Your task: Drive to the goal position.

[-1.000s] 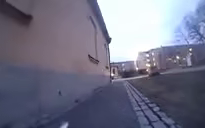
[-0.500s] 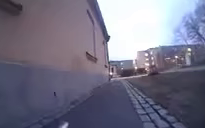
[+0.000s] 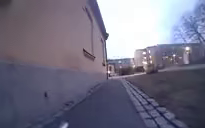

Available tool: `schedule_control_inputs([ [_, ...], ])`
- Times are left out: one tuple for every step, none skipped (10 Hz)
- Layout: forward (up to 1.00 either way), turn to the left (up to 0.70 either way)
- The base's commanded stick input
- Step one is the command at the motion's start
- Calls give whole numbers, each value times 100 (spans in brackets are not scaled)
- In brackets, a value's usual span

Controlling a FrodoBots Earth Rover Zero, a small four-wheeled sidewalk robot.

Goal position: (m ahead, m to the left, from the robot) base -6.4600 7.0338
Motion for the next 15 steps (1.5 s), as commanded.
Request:
schedule_control_inputs([
  [50, -50],
  [50, -50],
  [50, -50],
  [50, -29],
  [50, 0],
  [50, 0],
  [50, 0],
  [50, 0],
  [50, 0],
  [1, 0],
  [0, 0],
  [0, 0],
  [0, 0],
  [0, 0],
  [0, 0],
])
